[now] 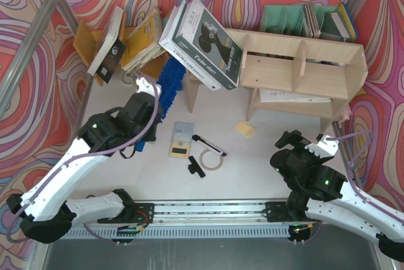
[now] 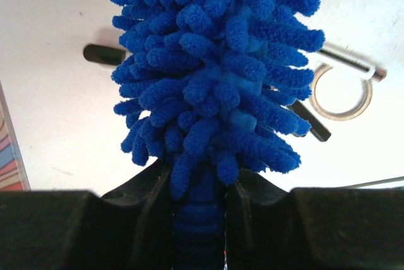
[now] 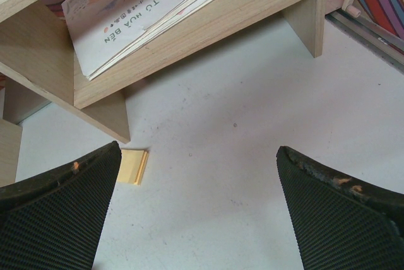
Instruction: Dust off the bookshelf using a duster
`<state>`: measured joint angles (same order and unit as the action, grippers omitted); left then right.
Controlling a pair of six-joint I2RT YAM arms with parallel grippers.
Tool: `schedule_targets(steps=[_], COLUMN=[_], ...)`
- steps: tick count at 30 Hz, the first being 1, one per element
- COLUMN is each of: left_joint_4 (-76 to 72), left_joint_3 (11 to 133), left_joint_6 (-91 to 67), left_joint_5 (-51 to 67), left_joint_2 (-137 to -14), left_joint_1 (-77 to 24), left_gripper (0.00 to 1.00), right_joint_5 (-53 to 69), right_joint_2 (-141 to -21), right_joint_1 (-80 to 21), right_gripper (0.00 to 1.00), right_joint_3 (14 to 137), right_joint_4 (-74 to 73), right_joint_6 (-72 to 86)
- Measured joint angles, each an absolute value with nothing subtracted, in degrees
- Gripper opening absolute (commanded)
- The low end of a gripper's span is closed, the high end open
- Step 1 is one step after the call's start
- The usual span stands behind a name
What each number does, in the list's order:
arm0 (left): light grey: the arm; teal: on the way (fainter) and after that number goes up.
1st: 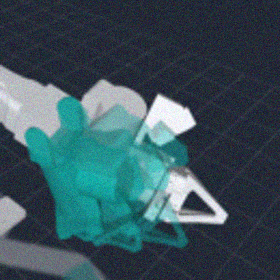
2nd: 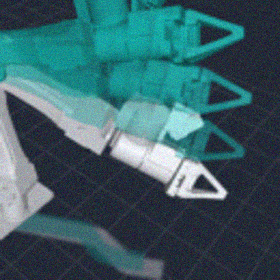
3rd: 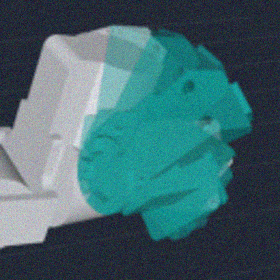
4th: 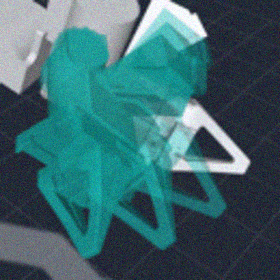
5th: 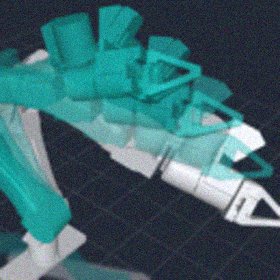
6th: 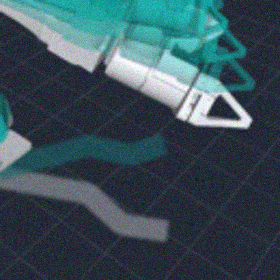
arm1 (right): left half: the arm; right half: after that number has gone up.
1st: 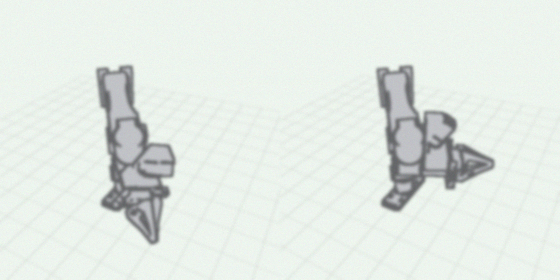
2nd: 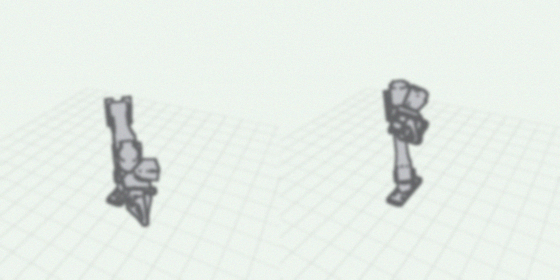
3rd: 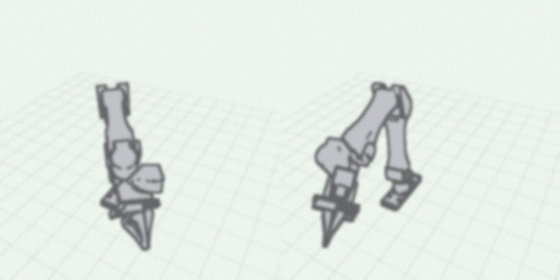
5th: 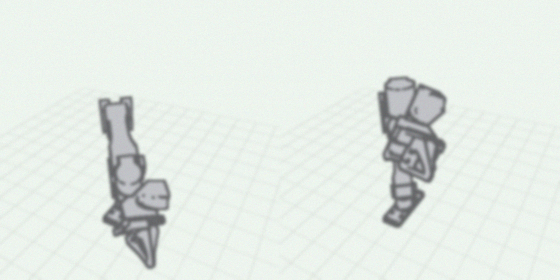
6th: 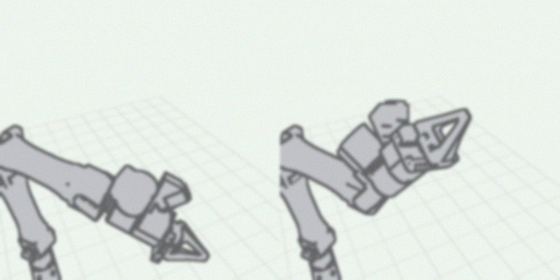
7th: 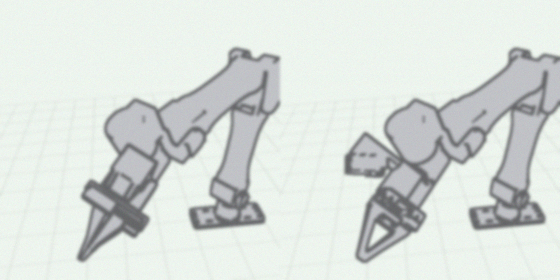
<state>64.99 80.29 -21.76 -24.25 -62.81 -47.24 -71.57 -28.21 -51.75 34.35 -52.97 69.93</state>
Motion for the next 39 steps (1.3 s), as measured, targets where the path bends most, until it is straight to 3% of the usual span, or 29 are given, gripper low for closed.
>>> schedule_targets(steps=[9, 26, 39], left_joint_4=[64.36, 62.54, 61.69], left_joint_3=[85.36, 69.82, 74.26], left_joint_6=[-20.10, -22.74, -20.12], left_joint_5=[-25.91, -19.53, -24.82], left_joint_2=[-58.76, -61.14, -55.53], left_joint_1=[-47.24, -47.18, -47.16], left_gripper=[0.00, 0.00, 0.00], right_joint_5=[-71.57, -71.57, -71.57], right_joint_2=[-27.92, -27.81, -27.59], right_joint_1=[-51.75, -51.75, -51.75], right_gripper=[0.99, 0.99, 0.99], right_joint_3=[34.33, 34.15, 34.11], right_joint_4=[-52.97, -52.95, -52.95], right_joint_6=[69.93, 69.93, 69.93])
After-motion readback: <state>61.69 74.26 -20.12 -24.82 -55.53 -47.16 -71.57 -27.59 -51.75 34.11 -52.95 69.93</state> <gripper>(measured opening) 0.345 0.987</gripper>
